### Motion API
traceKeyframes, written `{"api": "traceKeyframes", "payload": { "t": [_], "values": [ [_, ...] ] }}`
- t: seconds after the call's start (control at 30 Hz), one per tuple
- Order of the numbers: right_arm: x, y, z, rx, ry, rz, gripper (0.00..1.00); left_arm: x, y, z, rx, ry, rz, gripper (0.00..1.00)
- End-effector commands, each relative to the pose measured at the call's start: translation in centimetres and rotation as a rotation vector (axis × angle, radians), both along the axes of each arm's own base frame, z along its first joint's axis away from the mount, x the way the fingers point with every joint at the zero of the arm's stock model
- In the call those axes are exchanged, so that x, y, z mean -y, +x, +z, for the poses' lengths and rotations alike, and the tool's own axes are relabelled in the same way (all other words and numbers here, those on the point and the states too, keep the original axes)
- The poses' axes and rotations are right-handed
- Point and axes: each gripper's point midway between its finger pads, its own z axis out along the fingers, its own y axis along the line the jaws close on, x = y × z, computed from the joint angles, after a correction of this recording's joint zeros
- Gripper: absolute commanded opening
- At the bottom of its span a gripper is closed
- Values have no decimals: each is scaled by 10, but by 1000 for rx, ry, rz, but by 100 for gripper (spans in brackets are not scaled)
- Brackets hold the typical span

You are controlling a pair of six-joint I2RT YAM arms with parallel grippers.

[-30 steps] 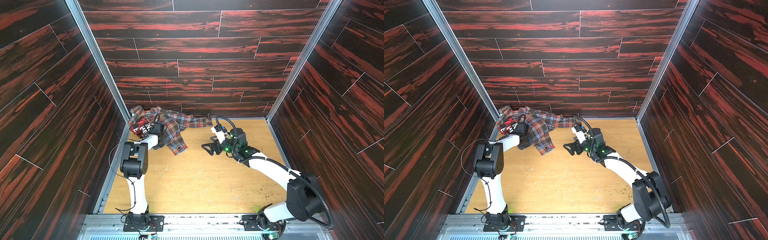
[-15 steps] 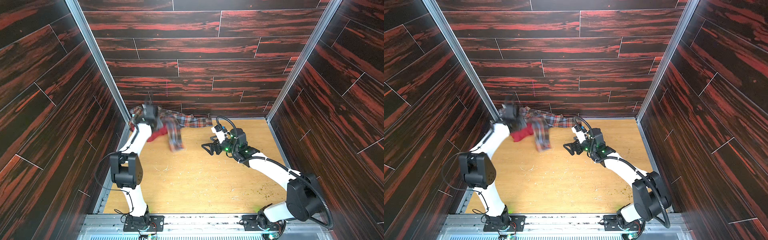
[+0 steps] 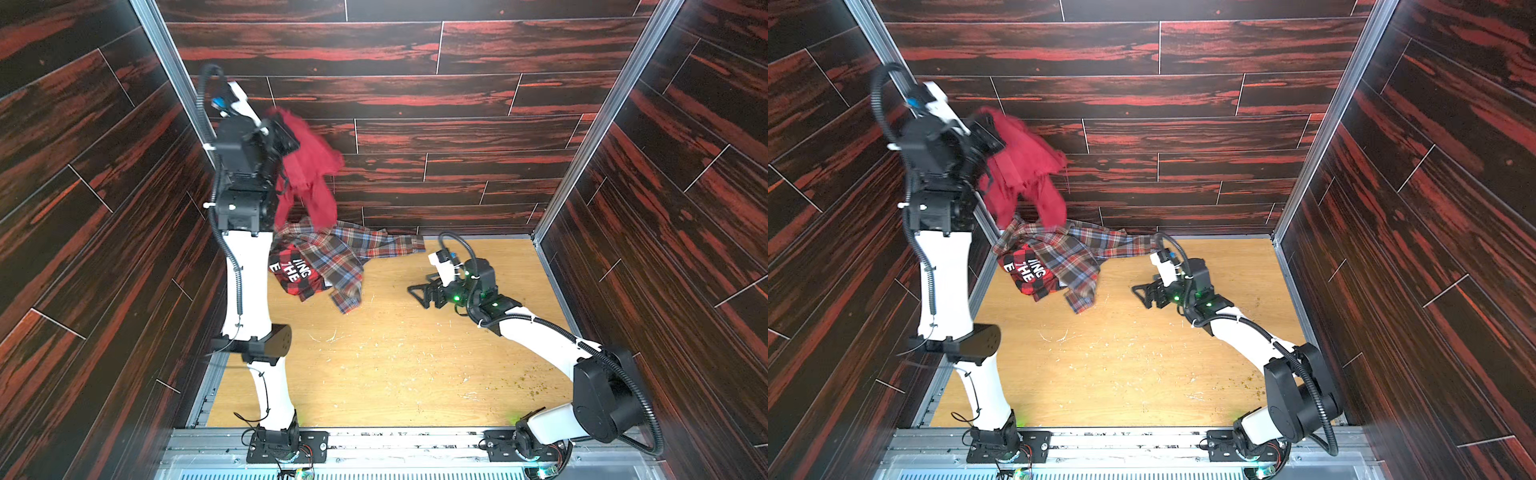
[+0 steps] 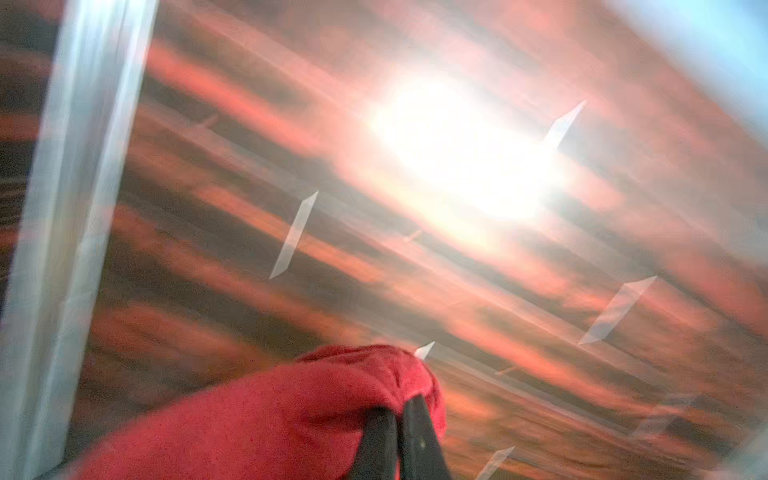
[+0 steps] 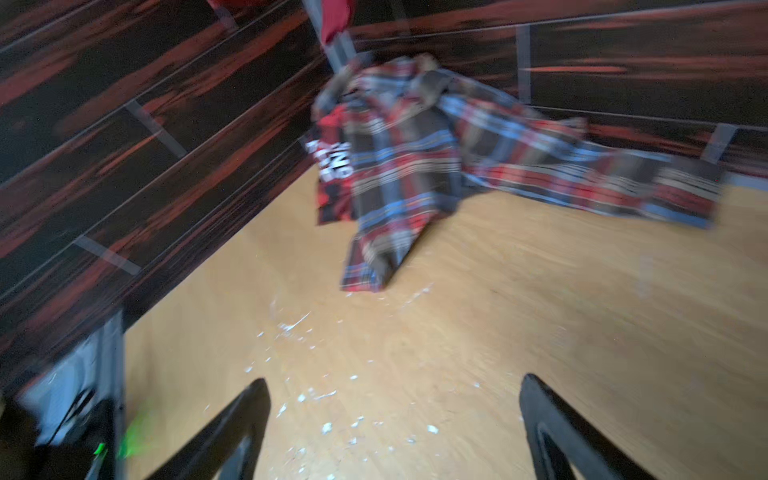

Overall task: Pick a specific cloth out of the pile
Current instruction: 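Swing the red t-shirt away from the pile and drop it on the table, then grasp the red t-shirt with the right gripper and lift it while the left gripper withdraws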

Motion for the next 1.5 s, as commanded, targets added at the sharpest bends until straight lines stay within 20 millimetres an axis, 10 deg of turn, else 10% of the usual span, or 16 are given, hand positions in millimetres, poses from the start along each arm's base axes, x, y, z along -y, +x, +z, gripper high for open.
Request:
{"api": "traceKeyframes", "payload": {
  "t": [0.0,0.33,0.67,0.8,0.97,1.27,1.47],
  "values": [
    [44,17,2,-62,63,-199,95,50,9,10,97,-78,-283,0],
    [147,15,7,-66,-1,-475,95,246,35,-135,-248,66,-709,0],
    [198,-25,6,-52,-101,-672,98,349,23,-303,-607,202,-860,6],
    [199,-22,-6,-107,-109,-682,97,351,5,-340,-700,300,-898,64],
    [199,12,-40,-295,-68,-659,97,320,-23,-358,-754,387,-831,86],
    [263,90,-107,-545,-73,-836,93,260,-115,-386,-832,420,-819,91],
    [290,130,-146,-652,-164,-877,91,242,-135,-390,-826,373,-781,95]
  ]
}}
